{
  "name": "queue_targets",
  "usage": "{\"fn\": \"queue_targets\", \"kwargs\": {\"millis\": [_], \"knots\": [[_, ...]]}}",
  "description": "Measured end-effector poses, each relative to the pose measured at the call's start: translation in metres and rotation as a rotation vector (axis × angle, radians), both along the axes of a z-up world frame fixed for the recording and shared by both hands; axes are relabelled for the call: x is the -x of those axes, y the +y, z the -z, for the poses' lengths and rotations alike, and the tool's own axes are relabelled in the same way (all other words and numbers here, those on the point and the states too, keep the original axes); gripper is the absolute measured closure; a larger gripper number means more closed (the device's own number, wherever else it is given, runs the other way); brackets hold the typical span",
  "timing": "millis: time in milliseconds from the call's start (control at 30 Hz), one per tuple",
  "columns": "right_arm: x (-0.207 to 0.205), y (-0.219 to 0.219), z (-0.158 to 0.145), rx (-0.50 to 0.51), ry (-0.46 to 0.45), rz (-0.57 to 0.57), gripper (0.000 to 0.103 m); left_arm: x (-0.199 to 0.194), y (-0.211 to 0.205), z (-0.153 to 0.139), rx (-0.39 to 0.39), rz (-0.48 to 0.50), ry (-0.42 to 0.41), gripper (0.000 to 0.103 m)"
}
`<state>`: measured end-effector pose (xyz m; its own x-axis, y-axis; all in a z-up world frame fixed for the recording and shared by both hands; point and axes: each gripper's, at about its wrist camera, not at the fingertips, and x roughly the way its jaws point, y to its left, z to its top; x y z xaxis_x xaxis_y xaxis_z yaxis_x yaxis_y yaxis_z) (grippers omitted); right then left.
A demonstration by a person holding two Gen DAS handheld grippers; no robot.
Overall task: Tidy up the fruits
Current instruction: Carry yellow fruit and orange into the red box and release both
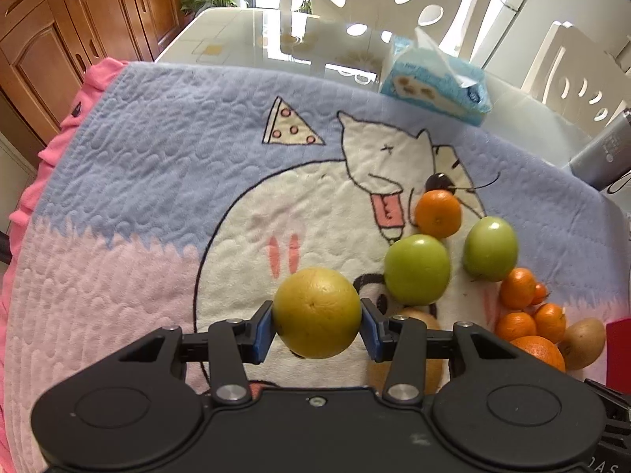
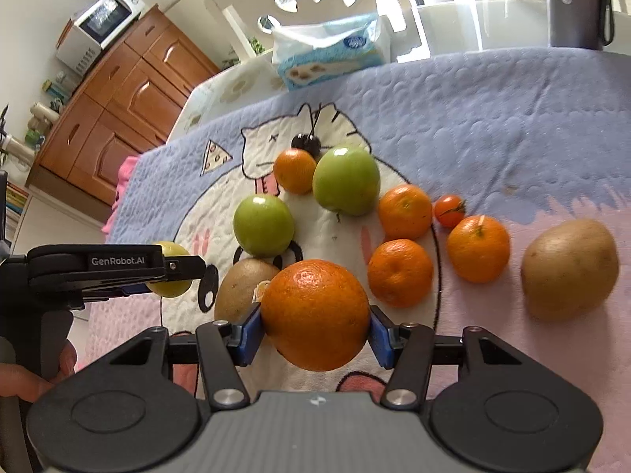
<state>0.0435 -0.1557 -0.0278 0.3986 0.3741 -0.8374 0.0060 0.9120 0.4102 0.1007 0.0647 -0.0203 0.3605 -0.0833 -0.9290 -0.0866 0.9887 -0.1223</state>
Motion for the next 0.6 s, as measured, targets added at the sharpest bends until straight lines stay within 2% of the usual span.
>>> {"fn": "queue_targets", "kwargs": {"millis": [333,600], "knots": [[0.023,-0.039,-0.03,-0.004,-0.088,0.085,0.046,0.011,-0.03,-0.025,0.011,0.04,-0.026,0.051],[0.052,-0.095,-0.047,-0.011,-0.12,0.221,0.046,0.009,-0.08,-0.047,0.027,0.135,-0.056,0.051]]}}
